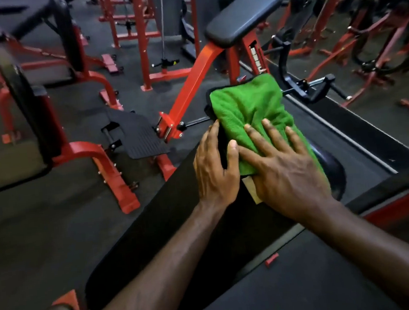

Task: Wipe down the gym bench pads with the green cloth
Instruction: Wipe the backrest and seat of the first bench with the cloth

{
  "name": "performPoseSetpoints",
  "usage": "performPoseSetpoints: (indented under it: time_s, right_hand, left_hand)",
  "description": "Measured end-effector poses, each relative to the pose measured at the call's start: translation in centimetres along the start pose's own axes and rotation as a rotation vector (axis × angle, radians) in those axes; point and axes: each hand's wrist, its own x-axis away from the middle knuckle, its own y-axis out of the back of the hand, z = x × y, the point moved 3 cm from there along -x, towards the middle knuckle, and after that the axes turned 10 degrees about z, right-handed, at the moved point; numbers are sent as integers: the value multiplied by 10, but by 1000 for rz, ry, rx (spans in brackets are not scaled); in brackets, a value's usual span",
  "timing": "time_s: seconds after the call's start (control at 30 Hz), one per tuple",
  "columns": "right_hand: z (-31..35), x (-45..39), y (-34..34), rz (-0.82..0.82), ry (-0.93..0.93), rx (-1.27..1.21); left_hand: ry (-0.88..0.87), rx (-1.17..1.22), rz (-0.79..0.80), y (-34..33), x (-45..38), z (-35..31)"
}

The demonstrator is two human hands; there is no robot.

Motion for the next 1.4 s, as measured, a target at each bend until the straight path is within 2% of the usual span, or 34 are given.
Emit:
performPoseSetpoints:
  time_s: [0.3,0.57,0.9,1.13,1.4]
  right_hand:
    - [43,-15,-31,65,106,40]
    - [90,-22,-69,111,216,85]
    - [179,-9,-138,173,415,102]
    - [253,3,-189,260,565,69]
    - [316,7,-229,318,655,64]
  left_hand:
    - [81,-132,-108,13,57,58]
    - [284,-178,-138,38,118,111]
    - [589,-184,-197,88,227,201]
    - [671,-200,-219,106,281,241]
    - [789,-241,-237,121,336,290]
